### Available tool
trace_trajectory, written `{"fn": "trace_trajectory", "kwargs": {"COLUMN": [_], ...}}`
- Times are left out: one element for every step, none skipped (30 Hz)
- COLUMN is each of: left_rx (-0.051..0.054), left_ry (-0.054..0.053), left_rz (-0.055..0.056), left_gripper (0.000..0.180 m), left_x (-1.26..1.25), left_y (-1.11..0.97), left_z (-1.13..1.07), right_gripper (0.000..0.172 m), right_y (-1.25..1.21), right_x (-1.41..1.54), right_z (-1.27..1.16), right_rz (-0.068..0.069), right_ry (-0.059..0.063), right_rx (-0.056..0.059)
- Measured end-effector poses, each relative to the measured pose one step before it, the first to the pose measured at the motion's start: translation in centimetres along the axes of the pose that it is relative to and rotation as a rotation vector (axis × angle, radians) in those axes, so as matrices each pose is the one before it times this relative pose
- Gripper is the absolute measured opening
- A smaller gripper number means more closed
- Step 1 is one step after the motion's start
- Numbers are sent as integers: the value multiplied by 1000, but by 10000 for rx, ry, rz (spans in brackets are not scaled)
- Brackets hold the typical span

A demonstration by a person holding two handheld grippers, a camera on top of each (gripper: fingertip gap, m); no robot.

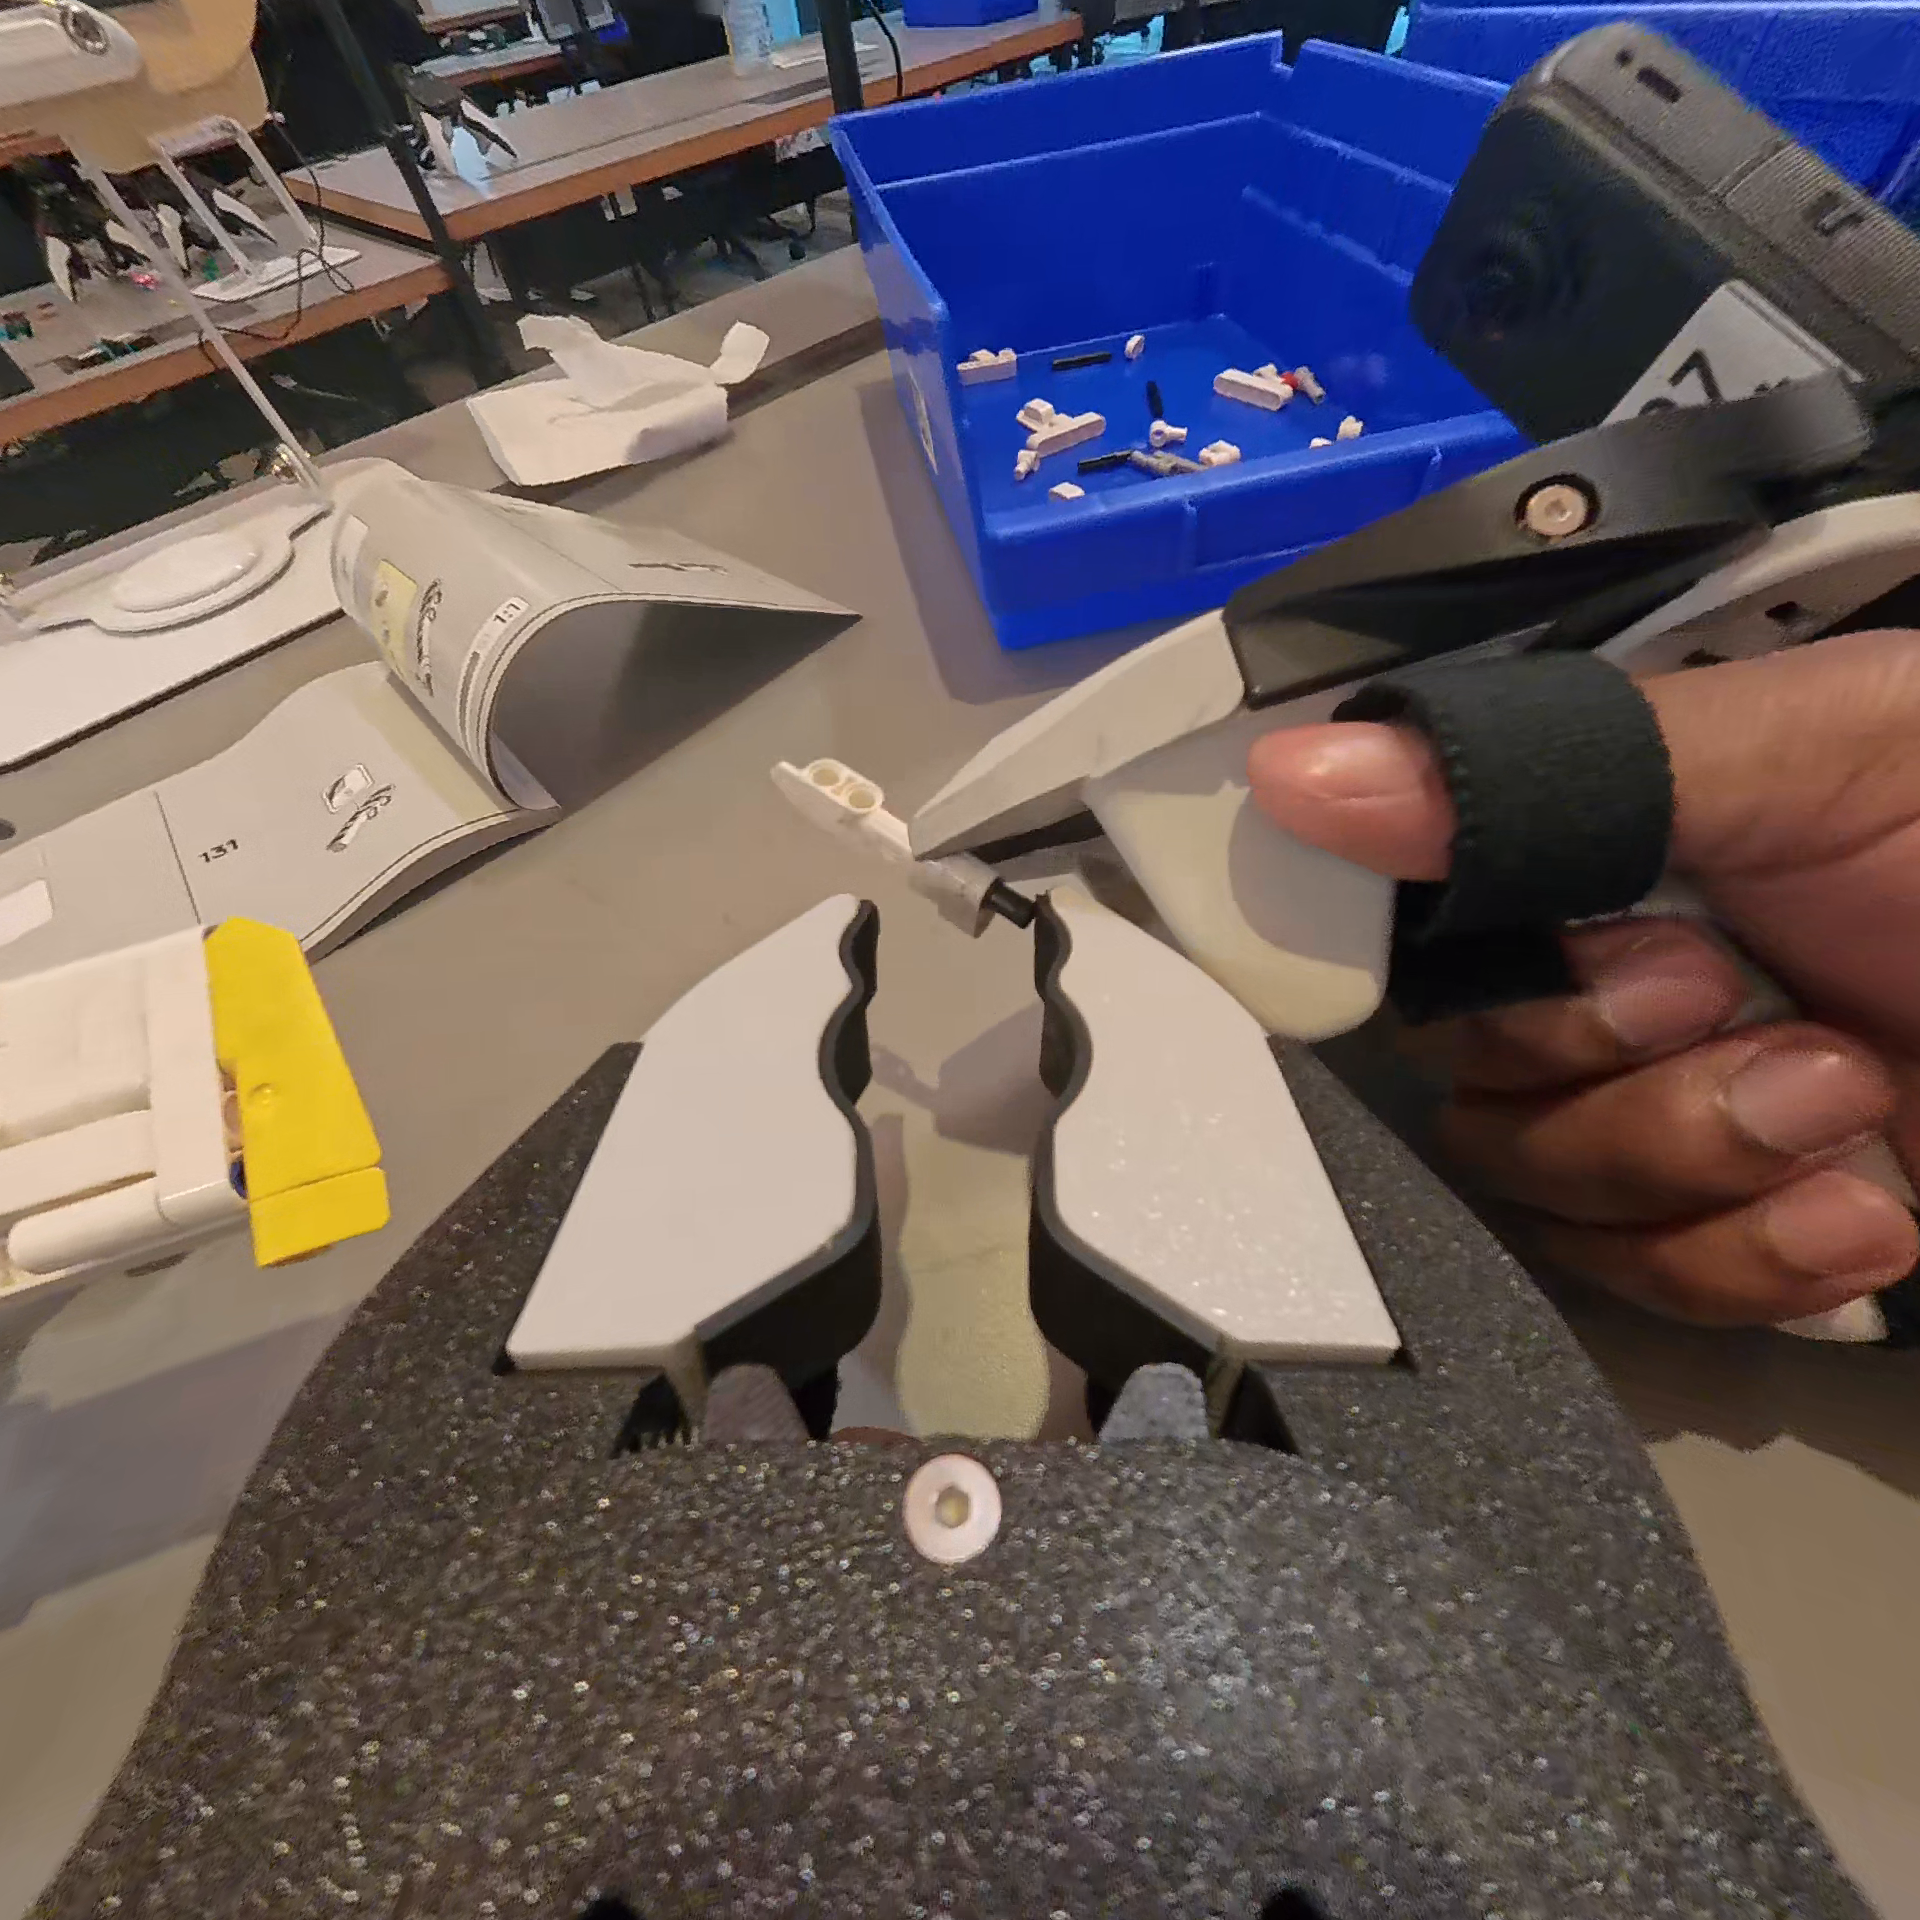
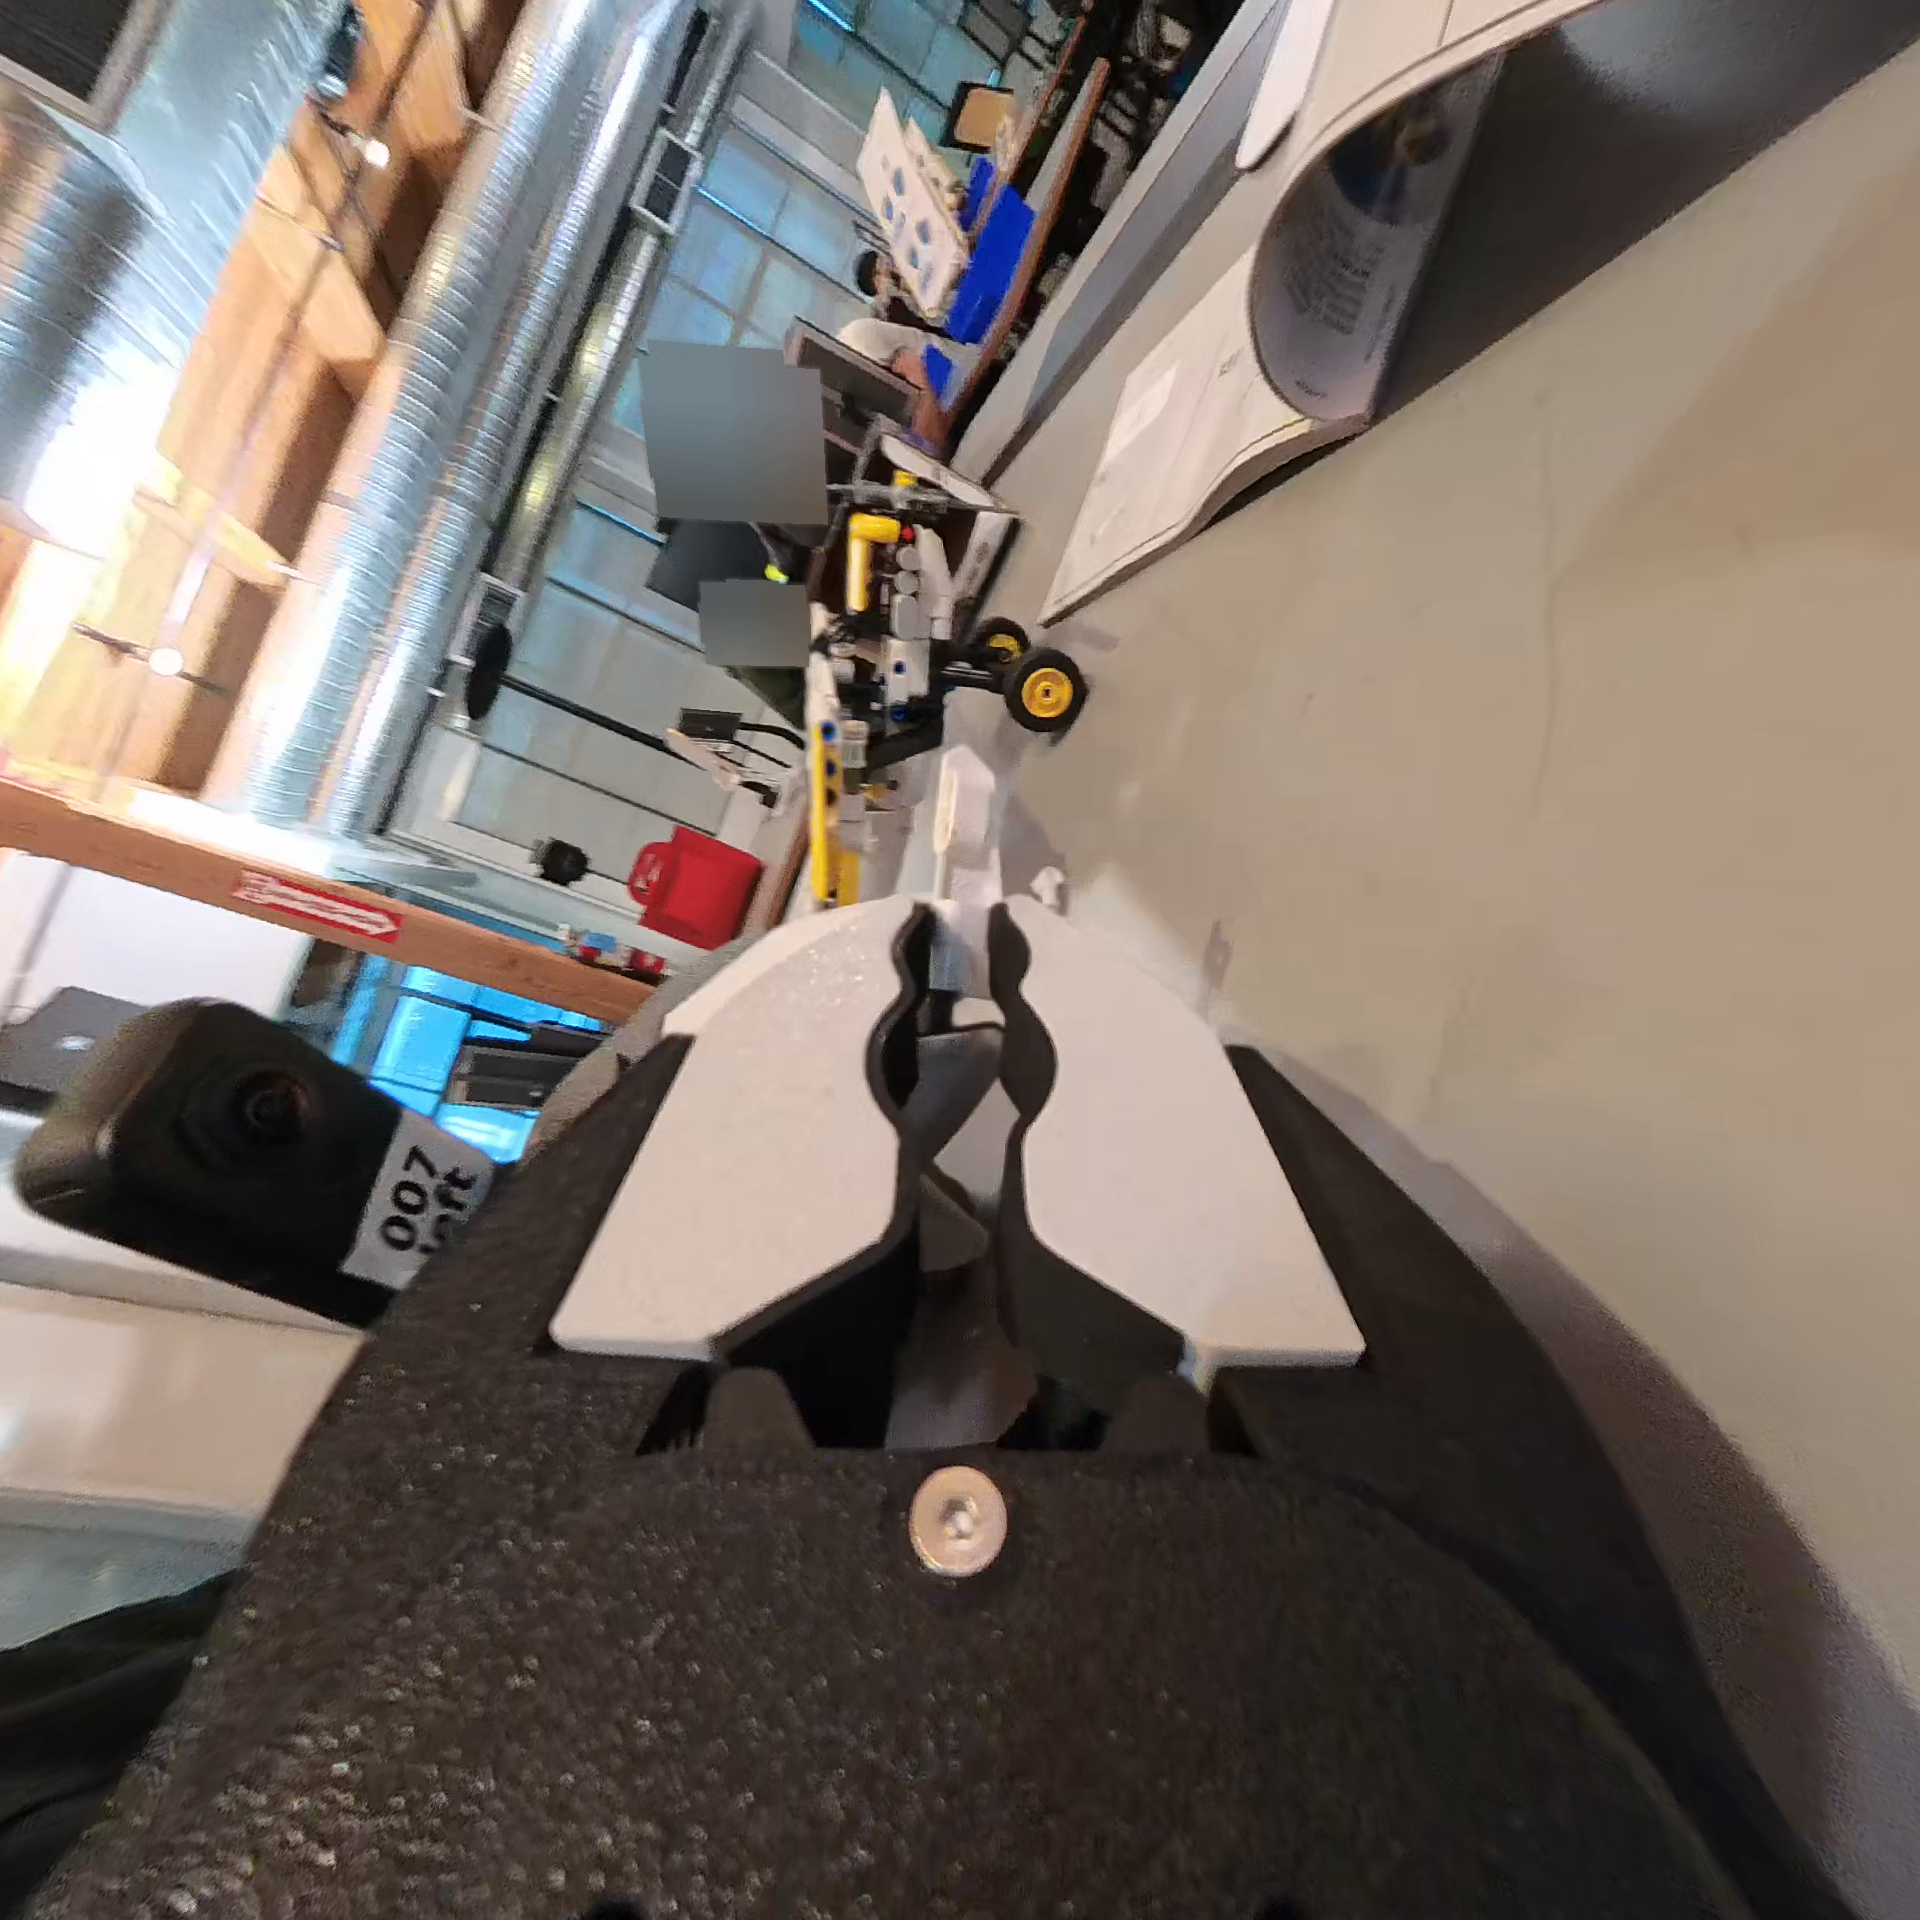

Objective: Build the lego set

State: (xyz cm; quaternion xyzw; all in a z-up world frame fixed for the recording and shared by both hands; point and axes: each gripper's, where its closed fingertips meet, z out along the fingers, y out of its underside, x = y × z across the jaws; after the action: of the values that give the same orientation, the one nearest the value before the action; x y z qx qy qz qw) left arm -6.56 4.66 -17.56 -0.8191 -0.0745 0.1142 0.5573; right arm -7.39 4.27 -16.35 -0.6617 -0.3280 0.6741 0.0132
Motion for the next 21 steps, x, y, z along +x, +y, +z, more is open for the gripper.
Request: {"fn": "trace_trajectory", "kwargs": {"left_rx": [10, 72, 127, 37, -41, -41, -48, -16, 33, 13, 24, 17, -19, -5, -9, 4, 19, -4, 5, 40, 19], "left_ry": [59, -5, -14, 50, 63, -20, 44, 90, 41, 31, 43, 37, 35, 35, 37, 48, 58, 65, 93, 112, 137], "left_rz": [101, 135, 120, 110, 108, 49, 20, 13, 23, 48, 62, 56, 62, 40, 30, 7, 5, -4, -25, -41, -39], "left_gripper": [28, 29, 28, 25, 23, 22, 21, 18, 17, 17, 17, 16, 16, 16, 15, 15, 15, 15, 15, 15, 15], "left_x": [115, 12, 34, 157, 165, -13, 43, 99, 55, 33, 47, 25, 26, 31, 28, 35, 55, 36, 52, 61, 68], "left_y": [2, -76, -126, -40, 63, 54, 66, 22, -26, 3, 4, 14, 56, 42, 43, 26, -1, 39, 20, -15, 17], "left_z": [-7, -61, -97, -36, 23, 36, 44, -9, -29, -55, -64, -64, -50, -47, -60, -68, -72, -68, -82, -103, -93], "right_gripper": [11, 10, 10, 10, 10, 11, 11, 11, 10, 10, 10, 11, 11, 11, 11, 11, 11, 12, 12, 13, 14], "right_y": [83, 93, 85, 36, 21, -15, -14, -34, -45, 43, 42, 60, 77, 79, 67, 77, 54, 56, 81, 79, 96], "right_x": [-43, -68, -47, -79, -58, 28, 60, 30, 24, 17, -11, -25, 5, 23, 16, 19, 4, -6, 14, 2, -25], "right_z": [-40, -41, -33, -23, -14, -8, -14, -31, -45, -39, -33, -24, -8, -8, 2, -6, -7, -7, 3, -3, -14], "right_rz": [177, 93, 37, 20, 33, 41, 33, 9, -45, -98, -110, -82, -64, -35, 7, 20, 9, -18, -41, -53, -50], "right_ry": [-134, -119, -75, -53, -41, -6, 4, 5, 30, 41, 24, 15, 30, 25, -3, -11, -14, -8, 12, 10, -8], "right_rx": [-6, -30, -29, 4, 10, 16, 12, 18, 10, -57, -55, -44, -60, -63, -61, -68, -54, -51, -73, -79, -93]}}
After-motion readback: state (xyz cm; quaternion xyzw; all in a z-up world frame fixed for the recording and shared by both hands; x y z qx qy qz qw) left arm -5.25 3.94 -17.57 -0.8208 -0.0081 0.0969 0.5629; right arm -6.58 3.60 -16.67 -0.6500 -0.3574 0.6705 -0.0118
